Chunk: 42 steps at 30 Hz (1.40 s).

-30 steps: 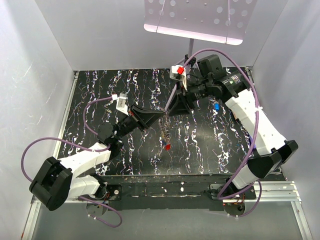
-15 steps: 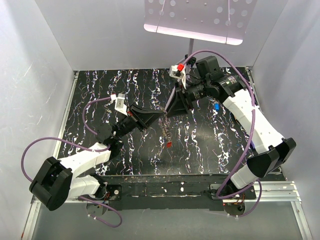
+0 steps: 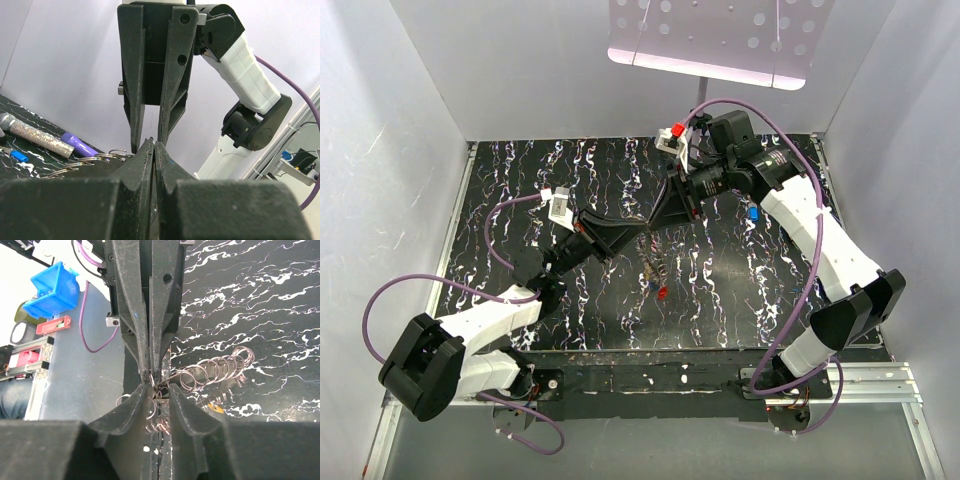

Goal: Put the keys on the keyring

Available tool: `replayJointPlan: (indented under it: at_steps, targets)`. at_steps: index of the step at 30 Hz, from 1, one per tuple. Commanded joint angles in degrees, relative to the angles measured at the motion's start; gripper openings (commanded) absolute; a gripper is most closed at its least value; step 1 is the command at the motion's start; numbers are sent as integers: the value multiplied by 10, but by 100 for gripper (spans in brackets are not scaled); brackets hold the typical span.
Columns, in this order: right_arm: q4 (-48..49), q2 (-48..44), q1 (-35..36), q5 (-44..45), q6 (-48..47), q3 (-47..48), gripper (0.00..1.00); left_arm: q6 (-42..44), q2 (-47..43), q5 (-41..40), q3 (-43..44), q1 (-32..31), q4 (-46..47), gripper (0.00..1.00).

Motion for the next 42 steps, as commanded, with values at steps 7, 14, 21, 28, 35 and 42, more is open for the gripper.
replayJointPlan:
  at_steps: [7, 14, 21, 28, 35, 42]
  targets:
    - [12, -10, -3, -32, -3, 13, 1, -3, -2, -9, 11, 3, 28, 0]
    - [-55, -15, -5, 4, -89, 13, 1, -8, -38, 33, 20, 32, -66, 34]
    - [-261, -6, -4, 50, -367, 60, 1, 46, -97, 208, 115, 106, -359, 76]
    - [-338, 19, -4, 45, -433, 65, 1, 169, -4, 373, 278, 112, -622, 78]
    - [-381, 51, -4, 26, -443, 72, 1, 319, 18, 391, 319, 74, -685, 70]
    - [-380, 65, -5, 16, -427, 77, 1, 430, 43, 313, 355, 21, -784, 59]
